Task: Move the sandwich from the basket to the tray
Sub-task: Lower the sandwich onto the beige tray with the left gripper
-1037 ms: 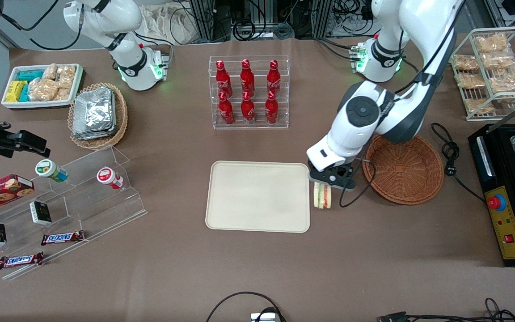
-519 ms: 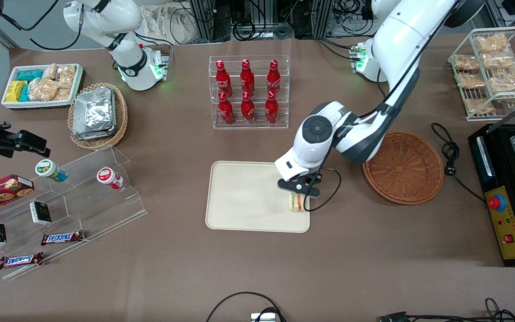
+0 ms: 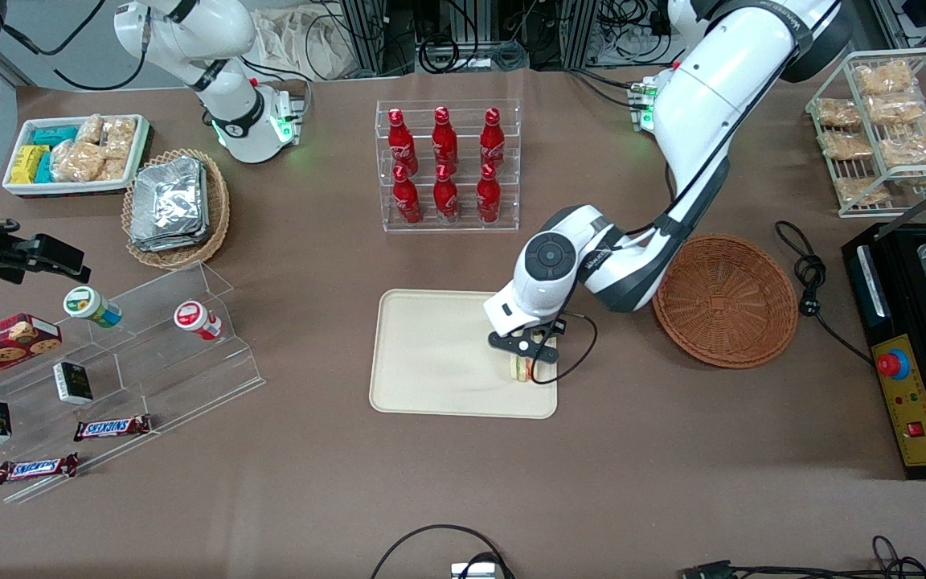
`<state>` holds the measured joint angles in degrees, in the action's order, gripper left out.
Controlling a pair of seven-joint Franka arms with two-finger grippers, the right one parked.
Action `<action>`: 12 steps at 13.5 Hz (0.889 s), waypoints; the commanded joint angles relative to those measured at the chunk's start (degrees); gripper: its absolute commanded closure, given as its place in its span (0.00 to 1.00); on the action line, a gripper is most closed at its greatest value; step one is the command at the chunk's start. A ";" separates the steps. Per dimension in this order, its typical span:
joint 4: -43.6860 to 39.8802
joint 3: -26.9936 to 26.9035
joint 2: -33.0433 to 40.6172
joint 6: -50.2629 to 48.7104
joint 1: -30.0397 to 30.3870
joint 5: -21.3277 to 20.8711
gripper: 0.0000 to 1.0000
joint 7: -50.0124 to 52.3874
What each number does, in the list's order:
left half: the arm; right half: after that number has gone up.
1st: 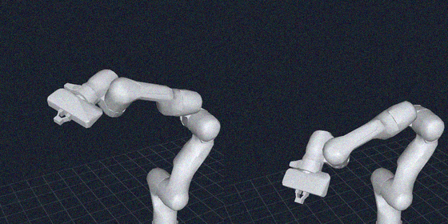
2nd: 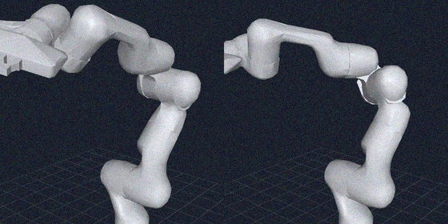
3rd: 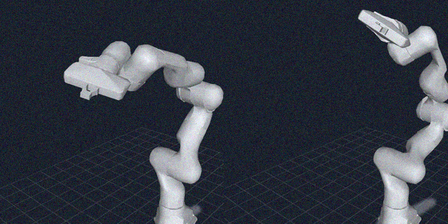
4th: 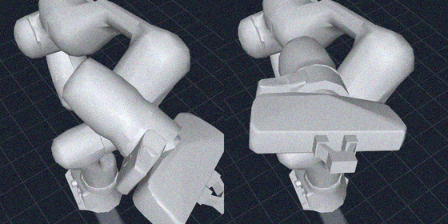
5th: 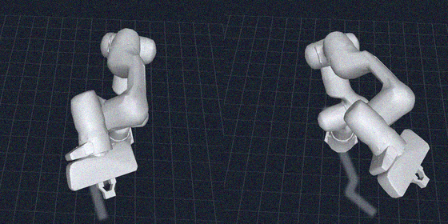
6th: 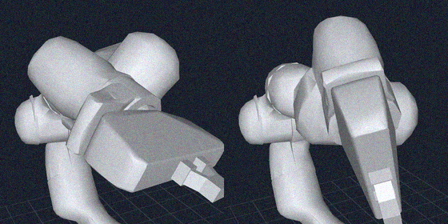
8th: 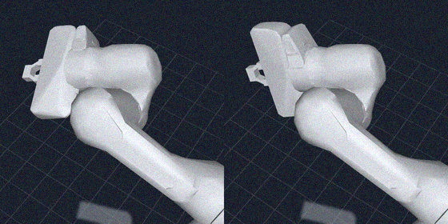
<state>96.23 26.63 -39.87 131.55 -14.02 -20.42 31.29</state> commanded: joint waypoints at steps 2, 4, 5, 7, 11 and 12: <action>-2.10 0.00 -1.44 -0.42 -0.92 -1.38 0.89 1.40; -2.10 0.00 -1.70 -0.42 -0.92 -1.38 0.84 1.40; -2.10 0.00 -1.70 -0.42 -0.92 -1.38 0.79 2.10; -2.10 0.00 -1.79 -0.42 -1.35 -3.30 0.76 5.08; -2.10 0.00 -2.58 -0.33 -1.53 -6.13 0.66 8.08; -2.10 0.00 -2.58 -0.25 -1.53 -6.13 0.65 8.34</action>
<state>95.87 26.68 -41.21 131.57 -14.88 -24.95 37.63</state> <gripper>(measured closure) 0.661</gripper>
